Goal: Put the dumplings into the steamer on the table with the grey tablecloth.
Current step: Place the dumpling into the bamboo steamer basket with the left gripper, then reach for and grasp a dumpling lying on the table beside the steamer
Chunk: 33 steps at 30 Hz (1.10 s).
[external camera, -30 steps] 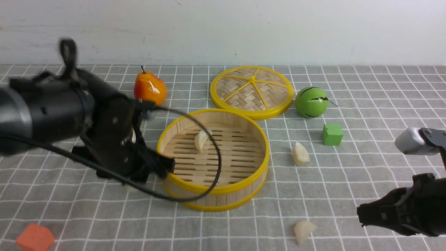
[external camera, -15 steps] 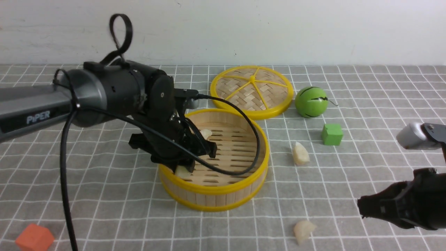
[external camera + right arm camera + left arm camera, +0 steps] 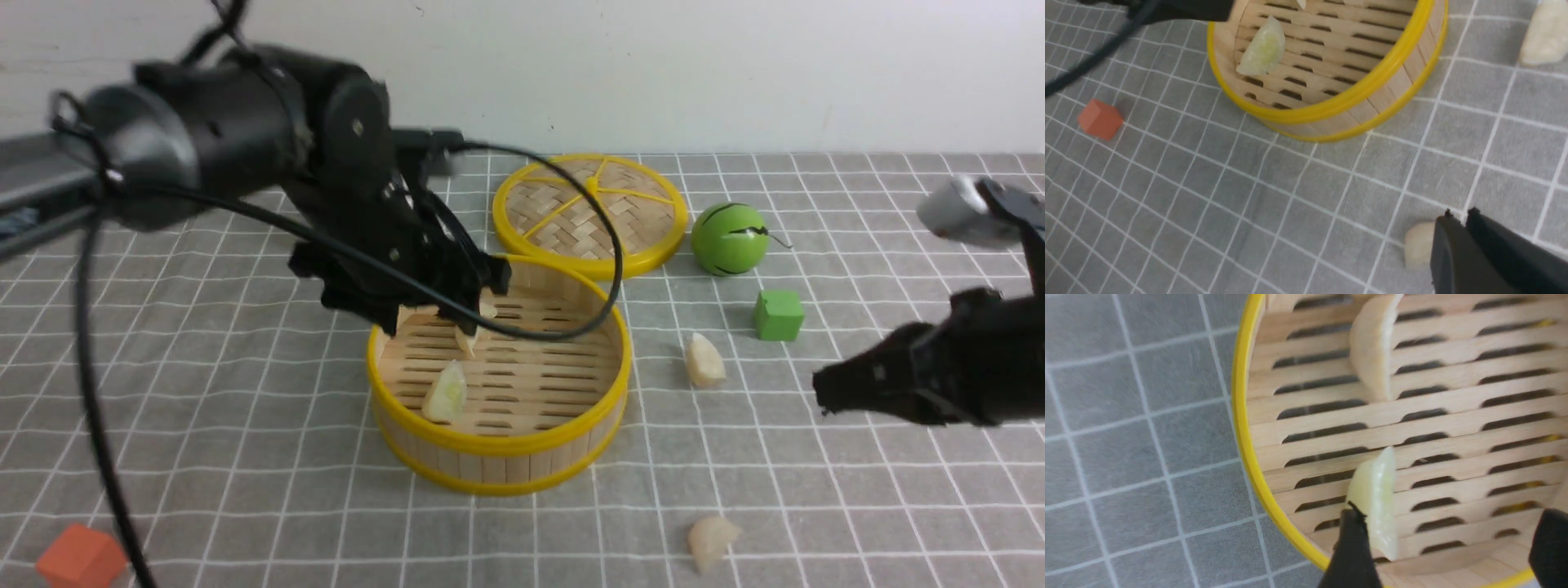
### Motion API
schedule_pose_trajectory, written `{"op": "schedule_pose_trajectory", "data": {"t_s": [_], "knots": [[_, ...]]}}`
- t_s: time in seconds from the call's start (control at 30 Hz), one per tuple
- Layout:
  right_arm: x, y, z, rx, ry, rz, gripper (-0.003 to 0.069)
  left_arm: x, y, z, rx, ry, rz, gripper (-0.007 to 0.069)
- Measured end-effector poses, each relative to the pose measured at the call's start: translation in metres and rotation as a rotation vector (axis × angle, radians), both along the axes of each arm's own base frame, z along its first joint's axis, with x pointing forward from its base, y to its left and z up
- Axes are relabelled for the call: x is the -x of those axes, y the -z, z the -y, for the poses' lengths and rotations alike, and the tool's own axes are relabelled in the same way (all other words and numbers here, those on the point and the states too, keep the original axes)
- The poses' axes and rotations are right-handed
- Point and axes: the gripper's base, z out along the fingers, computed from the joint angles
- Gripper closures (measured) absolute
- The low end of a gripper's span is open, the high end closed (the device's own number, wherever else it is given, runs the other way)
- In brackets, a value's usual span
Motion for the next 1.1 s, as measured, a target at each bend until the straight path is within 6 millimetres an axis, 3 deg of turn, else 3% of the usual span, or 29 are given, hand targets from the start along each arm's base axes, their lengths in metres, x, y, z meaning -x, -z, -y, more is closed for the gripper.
{"op": "schedule_pose_trajectory", "data": {"t_s": [0.1,0.17,0.23,0.27,0.3,0.37,0.43,0.47,0.5,0.6,0.73,0.8,0.87,0.93,1.1], "knots": [[-0.027,0.0,-0.017,0.096,-0.041,0.003,0.0596,0.038,-0.065,-0.019,0.061,-0.001,0.121,0.0255],[-0.045,0.006,-0.029,0.142,-0.058,-0.013,0.0573,0.062,-0.09,-0.031,0.09,0.0,0.162,0.0349],[-0.07,0.019,-0.042,0.221,-0.064,-0.051,0.0516,0.103,-0.119,-0.05,0.137,0.002,0.237,0.0478],[-0.075,0.022,-0.043,0.236,-0.063,-0.058,0.0502,0.111,-0.119,-0.054,0.14,0.003,0.242,0.0501],[-0.089,0.031,-0.046,0.286,-0.05,-0.084,0.0456,0.136,-0.127,-0.067,0.157,0.003,0.282,0.0566],[-0.111,0.043,-0.048,0.341,-0.019,-0.109,0.0368,0.165,-0.125,-0.083,0.162,0.002,0.326,0.0638],[-0.135,0.065,-0.049,0.391,0.028,-0.154,0.0277,0.199,-0.109,-0.103,0.167,-0.028,0.382,0.0638],[-0.141,0.068,-0.049,0.399,0.048,-0.16,0.0251,0.203,-0.101,-0.106,0.167,-0.041,0.383,0.0638],[-0.151,0.08,-0.05,0.408,0.075,-0.184,0.0218,0.223,-0.091,-0.118,0.195,-0.075,0.421,0.0638],[-0.17,0.094,-0.054,0.389,0.13,-0.21,0.0186,0.248,-0.069,-0.135,0.195,-0.115,0.458,0.0638],[-0.187,0.112,-0.058,0.374,0.154,-0.23,0.0203,0.267,-0.04,-0.155,0.076,-0.143,0.493,0.0638],[-0.19,0.117,-0.06,0.364,0.157,-0.24,0.0225,0.271,-0.035,-0.16,0.046,-0.149,0.512,0.0638],[-0.191,0.126,-0.062,0.343,0.162,-0.277,0.0303,0.278,-0.026,-0.169,-0.021,-0.159,0.553,0.0638],[-0.192,0.126,-0.063,0.335,0.163,-0.283,0.0374,0.283,-0.016,-0.175,-0.058,-0.166,0.564,0.0638],[-0.191,0.115,-0.064,0.342,0.13,-0.298,0.037,0.285,0.011,-0.178,-0.105,-0.177,0.493,0.0638]]}}
